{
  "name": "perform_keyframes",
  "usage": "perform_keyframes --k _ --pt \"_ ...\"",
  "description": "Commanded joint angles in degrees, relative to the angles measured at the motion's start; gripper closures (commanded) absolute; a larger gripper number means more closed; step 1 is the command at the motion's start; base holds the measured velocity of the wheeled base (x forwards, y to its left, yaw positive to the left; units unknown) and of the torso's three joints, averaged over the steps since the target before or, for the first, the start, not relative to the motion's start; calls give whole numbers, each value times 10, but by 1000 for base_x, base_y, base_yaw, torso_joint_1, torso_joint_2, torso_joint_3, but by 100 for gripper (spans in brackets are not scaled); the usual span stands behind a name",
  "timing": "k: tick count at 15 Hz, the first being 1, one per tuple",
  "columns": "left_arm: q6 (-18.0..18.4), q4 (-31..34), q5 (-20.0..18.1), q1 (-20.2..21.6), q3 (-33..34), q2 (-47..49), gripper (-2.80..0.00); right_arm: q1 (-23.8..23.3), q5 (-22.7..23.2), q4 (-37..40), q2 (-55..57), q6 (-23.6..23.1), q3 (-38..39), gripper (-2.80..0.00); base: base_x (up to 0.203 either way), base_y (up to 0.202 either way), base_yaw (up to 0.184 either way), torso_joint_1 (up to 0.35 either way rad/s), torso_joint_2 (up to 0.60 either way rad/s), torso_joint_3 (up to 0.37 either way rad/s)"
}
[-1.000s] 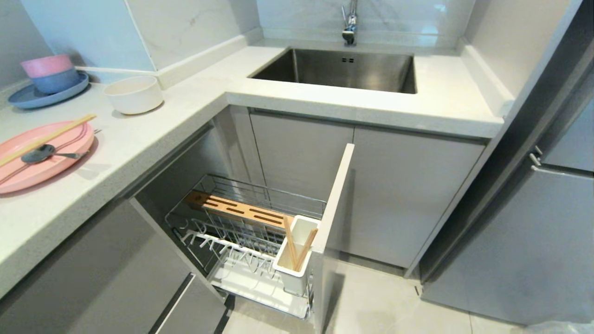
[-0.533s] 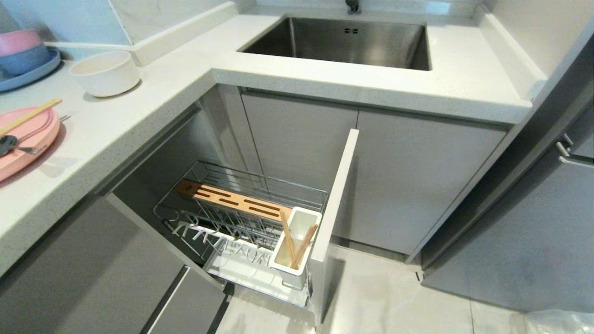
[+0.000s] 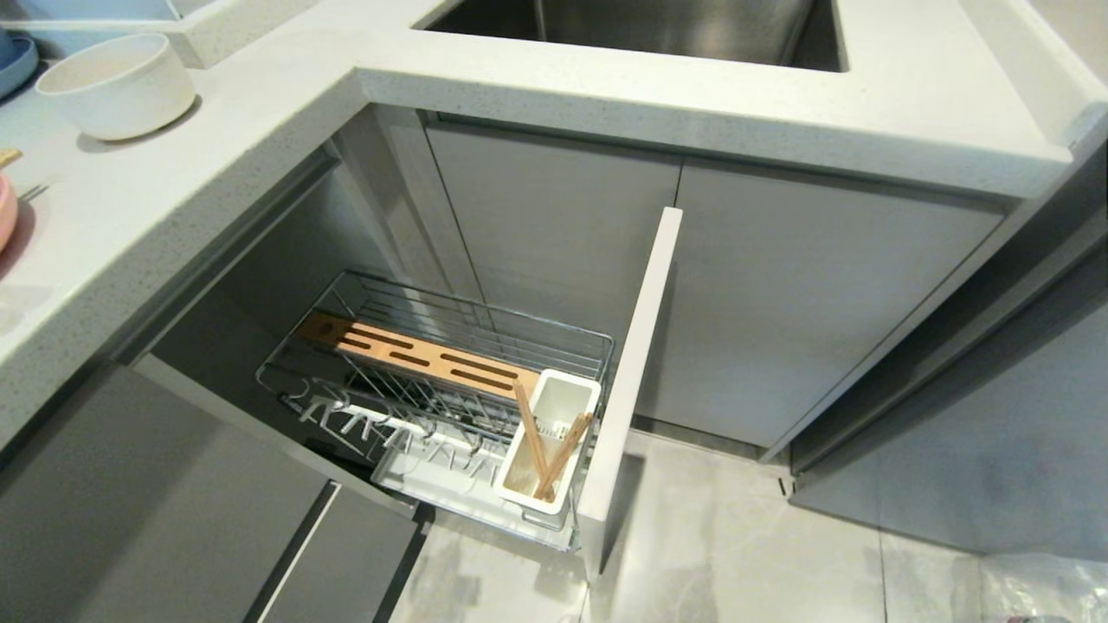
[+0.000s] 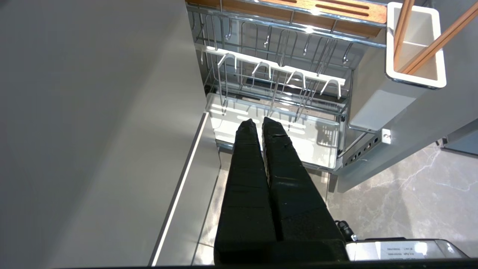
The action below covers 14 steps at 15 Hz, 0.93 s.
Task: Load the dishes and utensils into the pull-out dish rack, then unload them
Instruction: Pick up the bowl and place it in the cupboard
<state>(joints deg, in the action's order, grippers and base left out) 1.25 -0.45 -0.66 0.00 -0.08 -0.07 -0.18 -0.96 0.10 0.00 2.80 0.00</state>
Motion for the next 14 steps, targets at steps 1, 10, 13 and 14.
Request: perform_keyframes --k 1,10,13,14 --pt "-1 0 0 0 0 0 0 0 0 0 0 0 1 0 0 0 0 2 7 -80" --pt "7 -39 -4 0 -24 0 0 0 0 0 0 0 1 0 0 0 0 1 1 -8" --pt "10 -87 -9 0 -113 0 0 0 0 0 0 0 1 0 0 0 0 0 0 0" --pt "10 -71 -15 0 -160 0 0 0 0 0 0 0 1 0 0 0 0 0 0 0"
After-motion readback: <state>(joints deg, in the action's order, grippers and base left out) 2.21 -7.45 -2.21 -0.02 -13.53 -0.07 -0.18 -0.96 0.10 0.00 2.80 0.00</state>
